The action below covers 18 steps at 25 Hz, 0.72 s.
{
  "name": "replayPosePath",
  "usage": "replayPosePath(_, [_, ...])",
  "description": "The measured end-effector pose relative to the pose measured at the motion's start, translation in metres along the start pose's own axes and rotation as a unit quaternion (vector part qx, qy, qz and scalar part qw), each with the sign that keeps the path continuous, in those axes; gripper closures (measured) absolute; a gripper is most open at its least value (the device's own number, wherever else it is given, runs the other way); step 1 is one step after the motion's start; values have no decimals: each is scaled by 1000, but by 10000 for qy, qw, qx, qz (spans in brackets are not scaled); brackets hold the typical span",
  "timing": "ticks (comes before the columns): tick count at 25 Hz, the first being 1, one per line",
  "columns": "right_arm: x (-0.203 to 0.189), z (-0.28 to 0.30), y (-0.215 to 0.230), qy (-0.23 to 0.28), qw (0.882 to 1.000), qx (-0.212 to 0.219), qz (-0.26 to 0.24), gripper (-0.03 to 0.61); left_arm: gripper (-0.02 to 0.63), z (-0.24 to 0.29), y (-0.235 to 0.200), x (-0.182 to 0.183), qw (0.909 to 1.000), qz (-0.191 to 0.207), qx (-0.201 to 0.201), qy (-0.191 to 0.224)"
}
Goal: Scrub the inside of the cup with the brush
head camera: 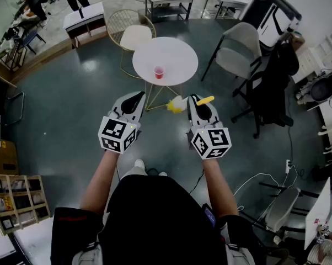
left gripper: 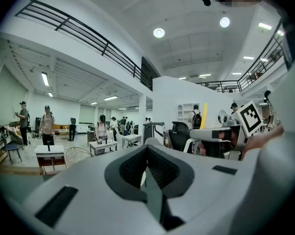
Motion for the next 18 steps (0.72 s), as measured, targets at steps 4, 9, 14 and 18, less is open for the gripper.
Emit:
replayPosePath(4, [-1, -2, 4, -3, 10000, 10, 1, 531, 600, 3, 5, -1, 10000, 6, 6, -12])
replayPosePath(9, [-6, -9, 9, 19, 9999, 74, 91, 531, 600, 2, 14, -4, 10000, 5, 23, -22])
replayPosePath(14, [-10, -15, 10, 7, 9998, 167, 71, 532, 600, -1, 23, -6, 10000, 20, 58, -35])
replayPosePath(18, [-11, -16, 10, -6, 9997, 221, 64, 531, 600, -5, 27, -9, 9999, -14, 101, -61])
Point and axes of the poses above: the fingertips, and each gripper's own axes: z forward along the fingers, y to its right, x out of its top, the point moved 4 cm from there along -z, backward along the fingers, and after that the axes turned 15 degrees about -y, right-handed, at the moved point
